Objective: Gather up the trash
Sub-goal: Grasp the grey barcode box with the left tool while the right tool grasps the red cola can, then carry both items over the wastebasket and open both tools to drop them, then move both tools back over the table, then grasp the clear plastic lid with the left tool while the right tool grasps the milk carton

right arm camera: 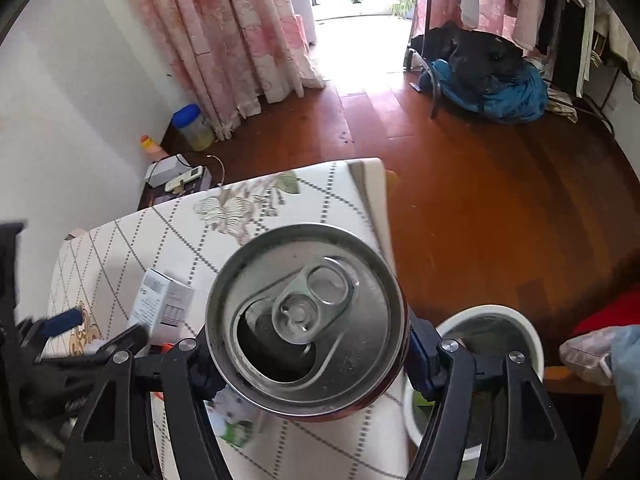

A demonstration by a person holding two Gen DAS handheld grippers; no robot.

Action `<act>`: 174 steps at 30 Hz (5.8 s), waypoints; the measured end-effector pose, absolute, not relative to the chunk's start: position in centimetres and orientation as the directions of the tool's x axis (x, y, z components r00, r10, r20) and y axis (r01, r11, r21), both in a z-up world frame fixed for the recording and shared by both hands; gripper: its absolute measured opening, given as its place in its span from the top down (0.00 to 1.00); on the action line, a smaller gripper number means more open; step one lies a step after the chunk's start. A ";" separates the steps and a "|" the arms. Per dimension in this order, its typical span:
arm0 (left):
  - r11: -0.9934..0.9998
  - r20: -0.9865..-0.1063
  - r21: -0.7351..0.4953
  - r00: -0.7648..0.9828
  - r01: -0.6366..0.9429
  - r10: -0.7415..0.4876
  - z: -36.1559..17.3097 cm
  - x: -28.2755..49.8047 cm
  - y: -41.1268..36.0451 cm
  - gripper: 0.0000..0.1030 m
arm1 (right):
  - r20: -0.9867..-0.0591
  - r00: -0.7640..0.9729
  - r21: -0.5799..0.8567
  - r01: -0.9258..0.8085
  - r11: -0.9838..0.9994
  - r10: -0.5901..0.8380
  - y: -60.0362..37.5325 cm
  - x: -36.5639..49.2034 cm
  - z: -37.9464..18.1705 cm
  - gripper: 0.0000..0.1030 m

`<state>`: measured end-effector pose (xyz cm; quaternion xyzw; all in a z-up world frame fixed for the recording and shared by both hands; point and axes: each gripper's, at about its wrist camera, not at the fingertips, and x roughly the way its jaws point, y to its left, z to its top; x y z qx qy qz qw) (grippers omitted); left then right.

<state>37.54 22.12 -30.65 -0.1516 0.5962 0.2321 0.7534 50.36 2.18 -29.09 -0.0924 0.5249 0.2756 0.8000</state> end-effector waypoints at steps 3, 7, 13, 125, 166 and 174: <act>0.854 -0.977 0.027 0.166 -0.519 0.132 -31.2 38.9 22.3 0.24 | -0.900 0.296 0.121 -0.535 0.836 0.319 1.6 50.8 -29.1 0.31; 0.835 -0.985 -0.043 0.161 -0.549 0.055 -31.6 39.0 22.7 0.64 | -0.912 0.274 0.116 -0.540 0.834 0.305 1.5 50.7 -29.4 0.32; 0.824 -0.987 -0.025 0.145 -0.566 0.069 -31.9 37.6 22.2 0.65 | -0.922 0.251 0.104 -0.572 0.814 0.294 2.3 50.0 -29.7 0.31; 0.910 -0.855 -0.032 0.483 -0.414 0.189 -14.1 31.1 -6.4 0.09 | -0.864 0.438 0.099 -0.334 0.938 0.247 -33.1 41.1 -17.5 0.00; 0.653 -0.949 0.034 0.181 -0.757 0.259 -31.2 22.8 24.3 0.01 | -0.995 0.092 -0.029 -0.699 0.714 0.049 7.5 46.7 -33.2 0.30; 0.696 -0.950 0.047 0.183 -0.717 0.253 -32.3 26.8 26.8 0.08 | -0.999 0.031 0.001 -0.705 0.710 0.032 7.7 47.3 -34.3 0.30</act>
